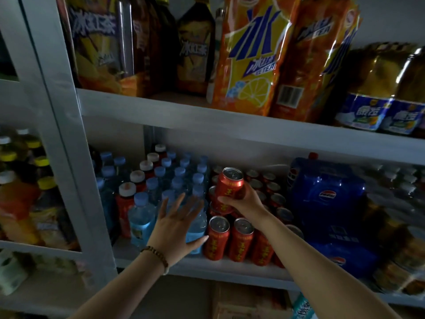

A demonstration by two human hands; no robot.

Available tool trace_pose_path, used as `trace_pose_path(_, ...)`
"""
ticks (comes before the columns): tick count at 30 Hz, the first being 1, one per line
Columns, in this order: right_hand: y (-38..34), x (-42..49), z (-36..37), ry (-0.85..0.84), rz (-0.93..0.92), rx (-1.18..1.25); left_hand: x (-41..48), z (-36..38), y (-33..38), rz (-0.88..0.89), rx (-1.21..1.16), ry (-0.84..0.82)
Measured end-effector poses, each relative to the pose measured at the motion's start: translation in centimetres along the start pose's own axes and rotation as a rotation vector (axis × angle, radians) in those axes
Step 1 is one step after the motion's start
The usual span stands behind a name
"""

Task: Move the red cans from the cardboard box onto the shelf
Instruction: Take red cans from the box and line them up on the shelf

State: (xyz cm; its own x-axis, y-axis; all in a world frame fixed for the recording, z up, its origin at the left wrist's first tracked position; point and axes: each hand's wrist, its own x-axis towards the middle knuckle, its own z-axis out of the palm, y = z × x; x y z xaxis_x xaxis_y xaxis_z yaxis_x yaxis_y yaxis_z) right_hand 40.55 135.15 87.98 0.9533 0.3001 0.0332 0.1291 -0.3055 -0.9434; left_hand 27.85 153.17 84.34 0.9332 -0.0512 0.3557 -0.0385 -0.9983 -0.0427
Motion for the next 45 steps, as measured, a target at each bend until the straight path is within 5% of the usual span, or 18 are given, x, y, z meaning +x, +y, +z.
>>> trace_pose_path(25, 0.6, 2.0, 0.9, -0.135, 0.035, -0.074, -0.4, -0.2, 0.3, -0.010, -0.054, 0.000)
trace_pose_path(30, -0.5, -0.7, -0.5, -0.003, -0.078, -0.088, -0.3, -0.2, 0.0, 0.016, -0.085, 0.015)
trace_pose_path(33, -0.4, -4.9, -1.5, 0.113, -0.208, -0.233, -1.0, -0.6, 0.9, 0.028, -0.166, 0.164)
trace_pose_path(38, 4.5, -13.1, -3.5, 0.032, -0.457, -0.531, -6.7, 1.3, 5.5, 0.047, -0.427, 0.378)
trace_pose_path(41, 10.1, -17.2, -4.2, -0.102, -0.468, -0.611, -11.9, 5.6, 8.5, -0.026, -0.460, 0.257)
trace_pose_path(45, 20.3, -22.9, -4.0, -0.322, -0.371, -0.656, -20.3, 13.6, 13.7, -0.320, -0.494, -0.121)
